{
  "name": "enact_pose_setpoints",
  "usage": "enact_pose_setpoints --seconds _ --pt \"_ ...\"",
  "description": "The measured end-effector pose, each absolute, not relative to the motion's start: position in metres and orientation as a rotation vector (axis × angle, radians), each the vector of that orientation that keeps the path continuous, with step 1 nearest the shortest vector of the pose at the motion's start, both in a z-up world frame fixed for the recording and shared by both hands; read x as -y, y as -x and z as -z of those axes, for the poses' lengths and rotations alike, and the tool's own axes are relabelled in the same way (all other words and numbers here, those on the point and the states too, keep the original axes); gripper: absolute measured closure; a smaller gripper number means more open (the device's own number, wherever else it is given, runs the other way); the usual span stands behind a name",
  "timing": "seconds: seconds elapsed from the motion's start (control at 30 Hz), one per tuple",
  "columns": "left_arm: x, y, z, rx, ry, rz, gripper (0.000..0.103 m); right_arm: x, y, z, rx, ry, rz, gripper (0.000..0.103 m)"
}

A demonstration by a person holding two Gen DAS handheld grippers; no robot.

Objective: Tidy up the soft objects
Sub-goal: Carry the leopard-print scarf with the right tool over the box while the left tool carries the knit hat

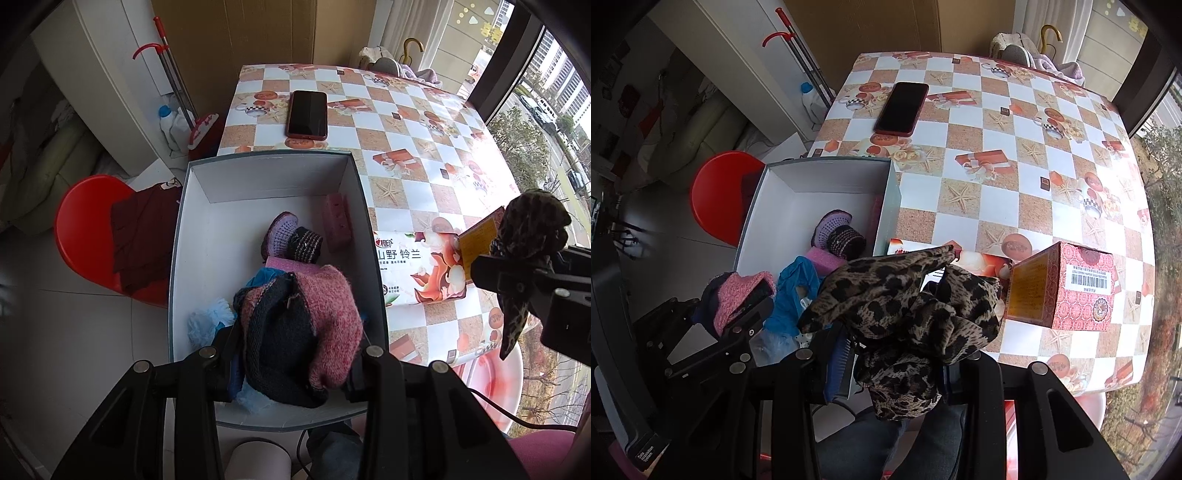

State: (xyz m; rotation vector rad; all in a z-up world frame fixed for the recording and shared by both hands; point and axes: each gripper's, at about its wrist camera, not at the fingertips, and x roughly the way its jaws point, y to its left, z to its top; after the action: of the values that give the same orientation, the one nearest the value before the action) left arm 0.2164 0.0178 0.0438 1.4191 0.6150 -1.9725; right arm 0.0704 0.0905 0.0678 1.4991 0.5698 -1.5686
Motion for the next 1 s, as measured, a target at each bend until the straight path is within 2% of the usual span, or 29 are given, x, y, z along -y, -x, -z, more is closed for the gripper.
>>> enact_pose_setpoints --seconds 1.0 --pt "-0.001 -0.237 -0.033 -0.686 -1.375 1.86 0.059 -0.062 -0.095 -0.063 -0.666 -1.445 1.444 0.062"
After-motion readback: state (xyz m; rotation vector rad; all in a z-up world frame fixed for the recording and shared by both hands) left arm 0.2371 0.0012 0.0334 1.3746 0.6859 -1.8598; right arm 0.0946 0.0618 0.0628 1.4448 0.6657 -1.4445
